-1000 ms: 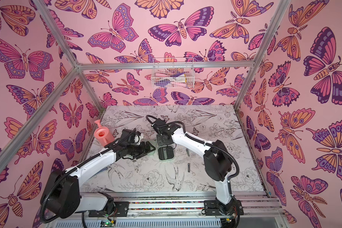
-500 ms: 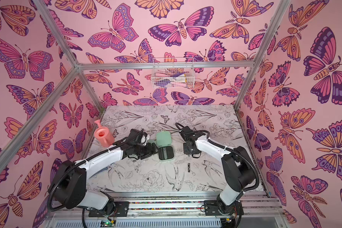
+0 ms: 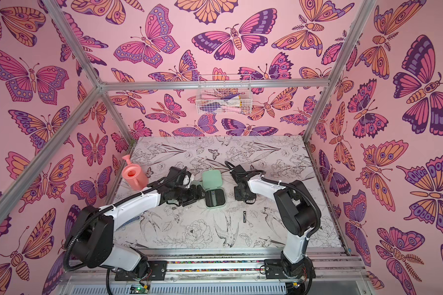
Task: Organize nail clipper sets
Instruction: Pick up the nail clipper from the center of the board.
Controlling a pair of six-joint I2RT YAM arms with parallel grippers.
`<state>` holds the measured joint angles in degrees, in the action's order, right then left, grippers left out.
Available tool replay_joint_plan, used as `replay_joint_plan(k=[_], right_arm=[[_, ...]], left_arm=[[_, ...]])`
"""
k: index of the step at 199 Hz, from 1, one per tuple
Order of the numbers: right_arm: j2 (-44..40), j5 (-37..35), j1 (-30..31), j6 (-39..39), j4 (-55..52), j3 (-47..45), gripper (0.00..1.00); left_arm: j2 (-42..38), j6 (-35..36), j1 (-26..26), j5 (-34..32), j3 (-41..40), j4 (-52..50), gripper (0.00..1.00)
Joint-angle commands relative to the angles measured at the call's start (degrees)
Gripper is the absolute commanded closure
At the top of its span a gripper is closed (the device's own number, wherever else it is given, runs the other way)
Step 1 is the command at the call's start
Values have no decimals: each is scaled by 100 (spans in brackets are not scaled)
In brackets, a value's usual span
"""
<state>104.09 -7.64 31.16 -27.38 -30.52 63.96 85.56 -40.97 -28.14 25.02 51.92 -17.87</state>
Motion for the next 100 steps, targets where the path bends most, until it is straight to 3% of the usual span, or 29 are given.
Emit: replay_joint_plan(k=[1, 56, 100], right_arm=[[81, 25, -55, 57, 83, 187, 65], [66, 190, -57, 25, 142, 169, 78], [86, 219, -62, -2, 146, 134, 82]], left_arm=[[74, 74, -16, -49, 116, -28, 21], [67, 80, -16, -41, 108, -32, 22], [75, 79, -16, -11, 108, -26, 21]])
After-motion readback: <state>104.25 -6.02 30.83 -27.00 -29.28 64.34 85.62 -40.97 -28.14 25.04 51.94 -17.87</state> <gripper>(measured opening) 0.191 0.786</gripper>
